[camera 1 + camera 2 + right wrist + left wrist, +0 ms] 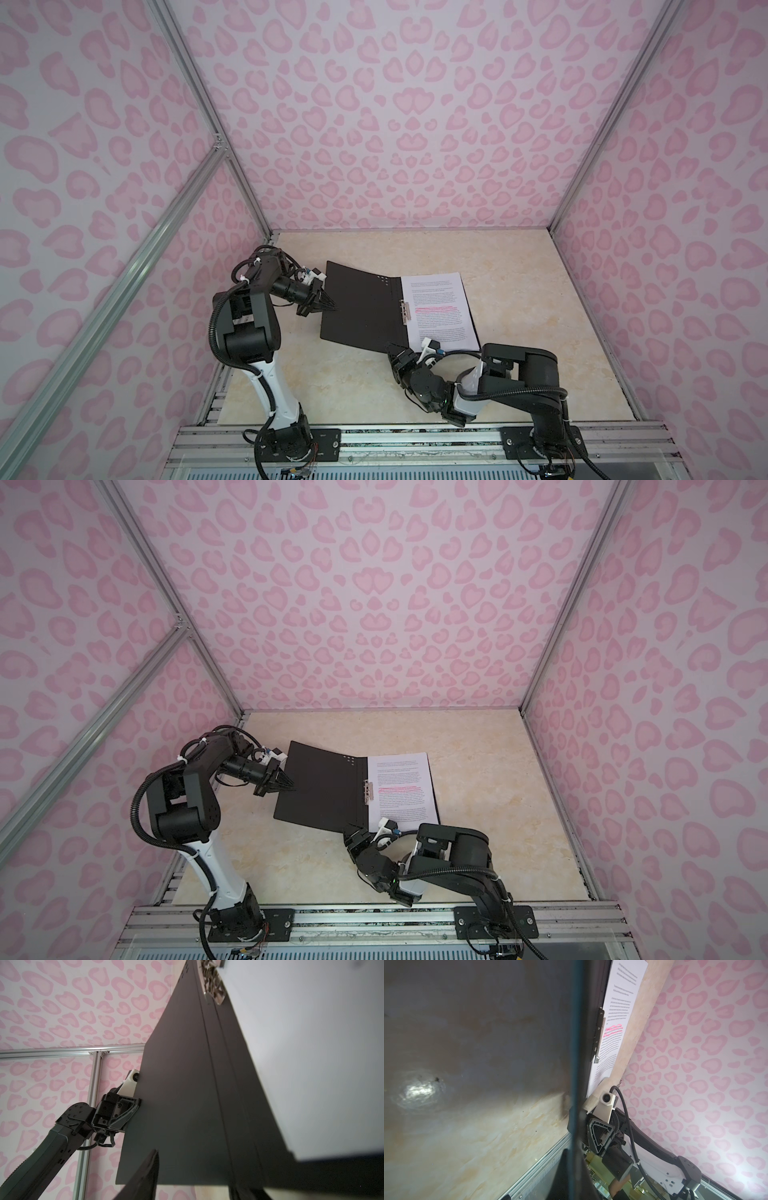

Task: Put the files into the folder

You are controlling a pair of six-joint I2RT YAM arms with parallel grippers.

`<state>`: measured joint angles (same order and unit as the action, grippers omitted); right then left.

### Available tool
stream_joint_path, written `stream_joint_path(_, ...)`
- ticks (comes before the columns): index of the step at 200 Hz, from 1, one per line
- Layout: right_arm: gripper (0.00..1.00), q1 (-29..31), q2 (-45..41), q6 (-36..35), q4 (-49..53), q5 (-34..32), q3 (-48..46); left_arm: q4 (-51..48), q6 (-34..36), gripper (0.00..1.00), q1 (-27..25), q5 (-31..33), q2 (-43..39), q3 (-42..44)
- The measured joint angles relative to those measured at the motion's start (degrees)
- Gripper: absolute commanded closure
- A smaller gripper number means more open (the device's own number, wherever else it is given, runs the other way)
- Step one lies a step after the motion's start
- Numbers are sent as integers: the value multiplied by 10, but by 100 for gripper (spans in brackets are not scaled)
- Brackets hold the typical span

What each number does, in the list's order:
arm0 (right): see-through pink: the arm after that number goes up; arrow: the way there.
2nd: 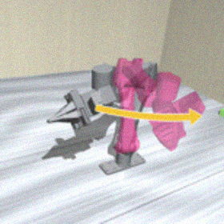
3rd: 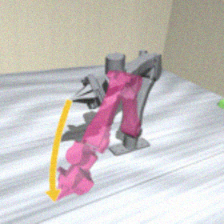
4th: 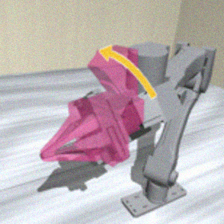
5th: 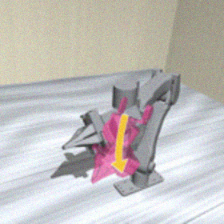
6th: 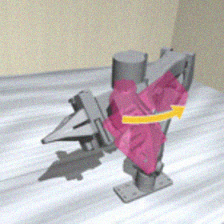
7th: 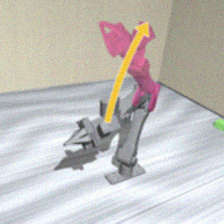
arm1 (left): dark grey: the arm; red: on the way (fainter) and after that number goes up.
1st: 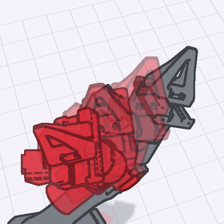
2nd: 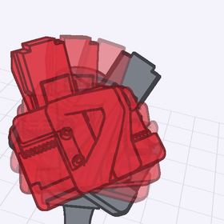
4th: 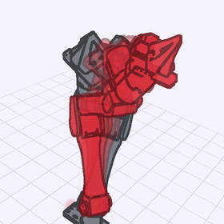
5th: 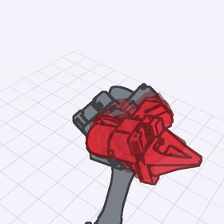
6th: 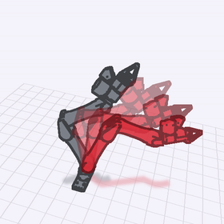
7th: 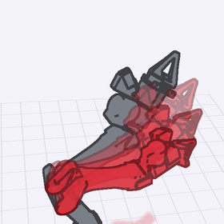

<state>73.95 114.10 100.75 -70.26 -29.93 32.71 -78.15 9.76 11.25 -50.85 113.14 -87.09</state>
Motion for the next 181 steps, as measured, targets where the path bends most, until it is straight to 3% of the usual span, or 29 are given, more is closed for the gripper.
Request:
stream_joint_path(50,40,39,-36,11,62,4,-7,-16,13,96,4,47,-3,-50)
stream_joint_path(86,40,40,-83,-22,146,48,8,-42,28,96,9,97,-18,-95)
stream_joint_path(131,41,7,-190,-143,366,130,88,-78,54,96,14,144,-28,-130)
stream_joint_path(181,41,-103,-282,-292,586,237,137,-120,75,96,18,187,-28,-165)
